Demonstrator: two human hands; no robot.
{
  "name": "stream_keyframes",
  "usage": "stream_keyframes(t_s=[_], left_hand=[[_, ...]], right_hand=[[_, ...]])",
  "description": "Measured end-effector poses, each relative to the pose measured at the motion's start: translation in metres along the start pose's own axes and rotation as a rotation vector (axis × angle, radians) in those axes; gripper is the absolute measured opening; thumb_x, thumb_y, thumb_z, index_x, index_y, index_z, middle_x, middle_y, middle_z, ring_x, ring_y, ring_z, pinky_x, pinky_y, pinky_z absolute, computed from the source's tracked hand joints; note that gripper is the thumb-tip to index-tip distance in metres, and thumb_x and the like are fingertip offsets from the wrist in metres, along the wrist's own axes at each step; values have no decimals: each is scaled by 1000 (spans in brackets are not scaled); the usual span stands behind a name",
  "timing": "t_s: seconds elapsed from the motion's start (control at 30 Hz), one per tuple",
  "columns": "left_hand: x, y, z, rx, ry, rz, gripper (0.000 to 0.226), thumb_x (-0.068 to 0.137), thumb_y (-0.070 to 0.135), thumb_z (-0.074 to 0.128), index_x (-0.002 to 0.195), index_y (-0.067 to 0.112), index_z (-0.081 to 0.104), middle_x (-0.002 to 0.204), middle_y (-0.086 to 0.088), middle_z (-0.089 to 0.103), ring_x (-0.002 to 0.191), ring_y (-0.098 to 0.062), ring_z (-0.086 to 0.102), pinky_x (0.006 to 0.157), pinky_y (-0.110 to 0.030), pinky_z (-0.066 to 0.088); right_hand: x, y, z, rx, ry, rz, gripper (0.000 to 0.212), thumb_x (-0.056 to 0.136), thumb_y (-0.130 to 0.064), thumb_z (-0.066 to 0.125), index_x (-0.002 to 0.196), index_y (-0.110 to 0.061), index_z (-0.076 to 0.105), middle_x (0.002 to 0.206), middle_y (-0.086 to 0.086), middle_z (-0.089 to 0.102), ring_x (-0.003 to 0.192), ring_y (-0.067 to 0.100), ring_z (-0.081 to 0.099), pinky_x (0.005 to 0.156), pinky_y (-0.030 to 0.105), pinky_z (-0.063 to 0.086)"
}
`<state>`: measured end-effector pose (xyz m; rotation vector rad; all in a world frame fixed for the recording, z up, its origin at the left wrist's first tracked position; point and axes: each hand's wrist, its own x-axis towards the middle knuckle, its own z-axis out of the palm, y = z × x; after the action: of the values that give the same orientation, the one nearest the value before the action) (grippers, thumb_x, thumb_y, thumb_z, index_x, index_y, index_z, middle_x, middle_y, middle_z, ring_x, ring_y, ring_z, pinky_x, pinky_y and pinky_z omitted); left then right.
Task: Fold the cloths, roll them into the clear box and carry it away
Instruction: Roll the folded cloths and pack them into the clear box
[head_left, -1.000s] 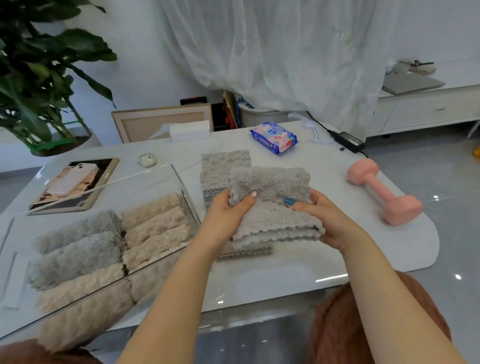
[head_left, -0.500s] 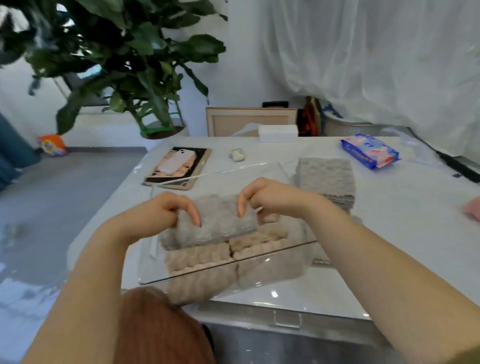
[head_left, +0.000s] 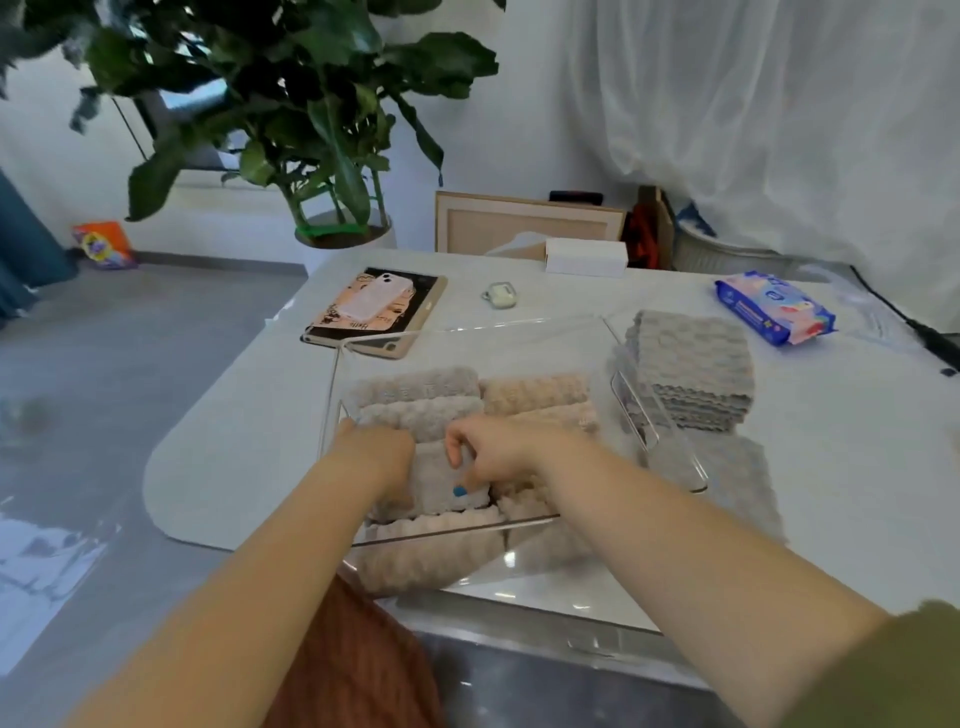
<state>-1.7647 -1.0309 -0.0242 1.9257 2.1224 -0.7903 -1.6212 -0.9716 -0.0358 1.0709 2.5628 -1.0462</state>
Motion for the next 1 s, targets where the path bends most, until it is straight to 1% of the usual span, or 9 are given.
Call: stream_keyframes(t_s=[0.1, 0.23, 0.33, 0.43, 0.53, 0.63, 0.77, 0.87, 1.0], left_hand=[[5, 7, -1, 43, 75, -52, 31, 81, 21, 66, 111, 15, 58, 115, -4, 61, 107, -21, 59, 84, -31, 45], [-1, 11, -6, 195, 177, -25, 24, 83, 16, 59, 107, 18, 61, 113, -1, 63, 106, -20, 59, 86, -31, 42], [-16, 6, -14, 230, -51, 45, 31, 81, 19, 66, 111, 16, 59, 117, -3, 59, 109, -23, 56, 91, -37, 41], [-23, 3, -34, 135, -253, 43, 29, 83, 23, 67, 109, 12, 63, 112, -6, 64, 103, -23, 61, 86, -33, 49], [-22, 8, -58, 69, -118, 62, 18, 80, 30, 70, 79, 15, 62, 85, -2, 65, 87, -23, 63, 83, -34, 53], [-21, 25, -74, 10, 74, 107, 30, 83, 34, 66, 63, 19, 50, 70, 0, 57, 77, -23, 60, 78, -34, 53], [-20, 65, -85, -71, 283, 158, 15, 91, 23, 51, 88, 17, 64, 91, -3, 64, 84, -24, 60, 68, -31, 48], [-15, 119, -99, -226, 465, 224, 26, 89, 9, 44, 101, 18, 65, 105, -6, 63, 93, -27, 59, 78, -37, 51], [-11, 189, -114, -487, 559, 387, 30, 89, 4, 42, 105, 11, 66, 111, -9, 63, 102, -28, 58, 86, -37, 49]], right_hand=[[11, -2, 7, -201, 72, -37, 25, 76, -5, 65, 84, -15, 44, 80, 1, 44, 69, 19, 45, 54, 30, 35], [10, -1, 3, -305, 70, -72, 30, 75, -13, 71, 66, -15, 43, 68, 4, 47, 64, 22, 47, 53, 29, 37], [-4, 0, -9, -39, -165, 12, 22, 78, -18, 74, 66, -15, 56, 72, 2, 56, 69, 21, 51, 63, 33, 45], [-22, -4, -20, 49, -245, 53, 4, 86, -19, 66, 88, -17, 68, 89, -7, 61, 86, 15, 57, 83, 36, 52], [-44, -7, -43, 66, -139, 79, 12, 91, -16, 59, 101, -17, 66, 101, -5, 61, 100, 15, 60, 86, 31, 52], [-84, 3, -71, 120, -25, 102, 13, 88, -8, 57, 82, -16, 65, 85, -7, 64, 87, 13, 63, 78, 26, 52], [-149, 28, -104, 225, 202, 177, 14, 88, -14, 61, 76, -13, 68, 76, 0, 69, 73, 12, 65, 70, 24, 52], [-195, 64, -120, 271, 363, 308, 11, 86, -12, 61, 76, -10, 67, 70, 3, 66, 65, 15, 60, 62, 24, 51], [-249, 130, -113, 328, 377, 501, 11, 88, -9, 58, 80, -6, 65, 69, 6, 65, 63, 17, 60, 63, 26, 52]])
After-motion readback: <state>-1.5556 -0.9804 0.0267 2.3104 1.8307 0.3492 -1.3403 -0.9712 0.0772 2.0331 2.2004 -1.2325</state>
